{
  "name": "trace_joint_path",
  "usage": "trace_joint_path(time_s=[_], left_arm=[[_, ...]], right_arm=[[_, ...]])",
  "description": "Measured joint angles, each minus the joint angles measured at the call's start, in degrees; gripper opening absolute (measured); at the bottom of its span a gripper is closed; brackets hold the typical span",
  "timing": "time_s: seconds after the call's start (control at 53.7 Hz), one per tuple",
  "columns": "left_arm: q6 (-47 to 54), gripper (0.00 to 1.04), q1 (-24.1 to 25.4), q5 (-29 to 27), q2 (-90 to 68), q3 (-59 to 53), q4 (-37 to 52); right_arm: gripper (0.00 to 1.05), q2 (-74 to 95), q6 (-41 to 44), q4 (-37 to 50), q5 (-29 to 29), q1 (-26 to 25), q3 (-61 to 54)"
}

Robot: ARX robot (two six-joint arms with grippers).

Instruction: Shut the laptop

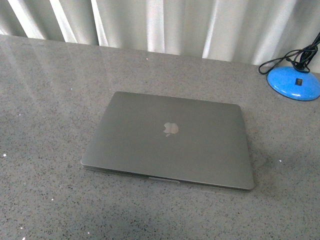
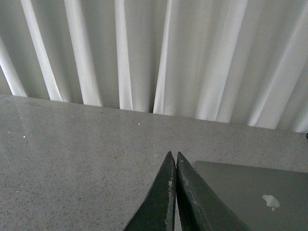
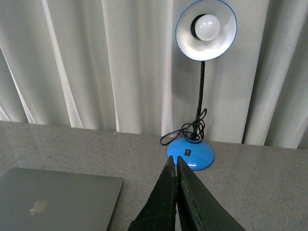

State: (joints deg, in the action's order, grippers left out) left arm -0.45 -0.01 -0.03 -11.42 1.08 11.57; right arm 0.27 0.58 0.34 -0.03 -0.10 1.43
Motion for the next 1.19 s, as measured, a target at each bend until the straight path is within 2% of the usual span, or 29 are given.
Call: trace_joint_path(time_s=[0.13, 0.242, 0.54, 0.559, 0.932, 0.969, 1.193], left_arm=[[-0.02, 0.04, 0.0, 0.0, 2.03, 0.0, -1.99], [0.0, 0.04, 0.0, -0.02, 9.18, 0.0, -10.88], [0.0, 0.04, 0.0, 0.0, 11.19, 0.0, -11.5], [0.0, 0.08, 0.0, -0.02, 11.19, 0.0, -11.47], [0.0, 0.97, 0.0, 0.0, 11.19, 0.0, -11.5], [0.11, 0.99, 0.0, 0.0, 11.19, 0.0, -11.5], [0.09, 0.98, 0.0, 0.0, 11.19, 0.0, -11.5]], right_arm=[[0.01, -0.02, -0.02, -0.22, 0.0, 0.0, 0.0], [0.01, -0.04, 0.0, -0.22, 0.02, 0.0, 0.0], [0.01, -0.04, 0.0, -0.22, 0.0, 0.0, 0.0], [0.01, -0.04, 0.0, -0.24, 0.0, 0.0, 0.0], [0.89, -0.04, 0.0, -0.24, 0.0, 0.0, 0.0], [0.96, -0.04, -0.07, -0.24, 0.0, 0.0, 0.0], [0.95, -0.04, -0.2, -0.24, 0.0, 0.0, 0.0]])
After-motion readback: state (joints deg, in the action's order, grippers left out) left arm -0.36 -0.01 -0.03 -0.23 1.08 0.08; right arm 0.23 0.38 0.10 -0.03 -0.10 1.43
